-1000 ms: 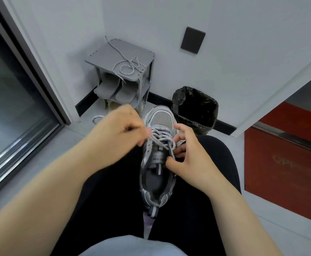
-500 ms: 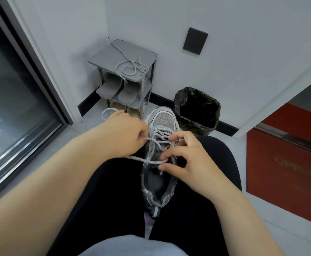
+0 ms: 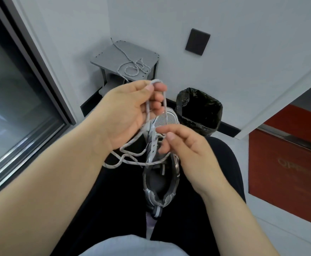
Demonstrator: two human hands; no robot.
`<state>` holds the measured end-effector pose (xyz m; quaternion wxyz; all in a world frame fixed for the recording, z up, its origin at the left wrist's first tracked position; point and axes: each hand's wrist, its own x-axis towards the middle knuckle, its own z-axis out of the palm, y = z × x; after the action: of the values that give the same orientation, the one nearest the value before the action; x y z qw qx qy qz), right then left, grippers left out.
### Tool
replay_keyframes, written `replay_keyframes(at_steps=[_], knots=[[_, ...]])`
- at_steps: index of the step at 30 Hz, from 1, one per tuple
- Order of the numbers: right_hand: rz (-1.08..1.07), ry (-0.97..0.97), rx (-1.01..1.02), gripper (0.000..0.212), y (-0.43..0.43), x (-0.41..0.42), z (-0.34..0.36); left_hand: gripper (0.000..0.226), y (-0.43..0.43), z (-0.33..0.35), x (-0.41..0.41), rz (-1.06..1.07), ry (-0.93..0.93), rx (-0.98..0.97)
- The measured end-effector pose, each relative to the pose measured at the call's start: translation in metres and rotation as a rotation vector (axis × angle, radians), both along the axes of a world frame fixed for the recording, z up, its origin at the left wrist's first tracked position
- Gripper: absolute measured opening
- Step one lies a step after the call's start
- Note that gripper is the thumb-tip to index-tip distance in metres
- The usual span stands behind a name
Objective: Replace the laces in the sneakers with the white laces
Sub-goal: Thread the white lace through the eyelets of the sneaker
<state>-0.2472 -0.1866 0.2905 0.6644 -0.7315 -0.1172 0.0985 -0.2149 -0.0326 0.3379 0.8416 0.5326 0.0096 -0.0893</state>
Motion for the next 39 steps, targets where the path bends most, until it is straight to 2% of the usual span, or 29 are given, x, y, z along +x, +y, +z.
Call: replay_keyframes(at_steps=[3, 7, 10, 12, 13, 16, 19, 20, 22, 23, 24, 26, 27, 29, 30, 32, 36, 39], knots=[[-0.079, -0.016, -0.019, 0.021, -0.011, 0.004, -0.001, 0.029, 0.008, -0.003, -0.003, 0.037, 0.102, -0.164], [0.127, 0.015, 0.066, 0.017, 0.014, -0.006, 0.004, 0.027, -0.008, -0.004, -0.008, -0.018, 0.127, -0.408], [0.225, 0.048, 0.059, 0.015, 0.026, -0.014, 0.000, 0.025, -0.008, -0.003, -0.005, 0.046, 0.125, -0.448], [0.179, 0.028, 0.021, 0.015, 0.020, -0.010, -0.002, 0.025, 0.003, -0.002, -0.001, 0.089, 0.136, -0.446], [0.134, 0.013, -0.015, 0.017, 0.014, -0.007, -0.002, 0.025, 0.011, -0.003, 0.000, 0.105, 0.137, -0.391], [0.008, -0.069, -0.122, 0.021, -0.008, 0.001, -0.001, 0.030, 0.032, -0.016, 0.004, 0.205, 0.136, -0.067], [-0.025, -0.155, -0.248, 0.025, -0.024, 0.006, 0.003, 0.031, 0.046, -0.027, 0.004, 0.282, 0.136, 0.253], [-0.023, -0.173, -0.297, 0.028, -0.027, 0.007, 0.003, 0.029, 0.049, -0.031, 0.004, 0.280, 0.117, 0.446], [-0.010, -0.160, -0.348, 0.033, -0.028, 0.009, 0.000, 0.021, 0.051, -0.039, 0.002, 0.255, 0.024, 0.985], [0.002, -0.136, -0.352, 0.033, -0.026, 0.008, -0.001, 0.027, 0.048, -0.042, -0.002, 0.258, -0.079, 1.256], [0.012, -0.113, -0.346, 0.031, -0.021, 0.008, -0.002, 0.034, 0.043, -0.043, -0.006, 0.253, -0.258, 1.418], [0.005, -0.049, -0.287, 0.020, -0.011, 0.008, -0.002, 0.035, 0.025, -0.041, -0.013, 0.099, -0.590, 1.426], [-0.015, -0.019, -0.248, 0.013, -0.006, 0.008, -0.001, 0.031, 0.014, -0.038, -0.018, -0.031, -0.640, 1.367], [-0.081, -0.031, -0.248, 0.008, 0.001, 0.009, 0.002, 0.024, 0.000, -0.032, -0.025, -0.215, -0.542, 1.281], [-0.111, -0.052, -0.280, 0.009, 0.002, 0.010, 0.002, 0.021, -0.001, -0.034, -0.025, -0.233, -0.481, 1.267], [-0.146, -0.094, -0.355, 0.008, 0.001, 0.012, 0.001, 0.017, 0.006, -0.039, -0.021, -0.184, -0.438, 1.298], [-0.126, -0.196, -0.627, 0.005, -0.004, 0.014, -0.013, 0.013, 0.019, -0.047, -0.019, -0.103, -0.384, 1.402], [-0.086, -0.227, -0.707, 0.006, -0.002, 0.013, -0.020, 0.008, 0.019, -0.052, -0.022, -0.059, -0.356, 1.408]])
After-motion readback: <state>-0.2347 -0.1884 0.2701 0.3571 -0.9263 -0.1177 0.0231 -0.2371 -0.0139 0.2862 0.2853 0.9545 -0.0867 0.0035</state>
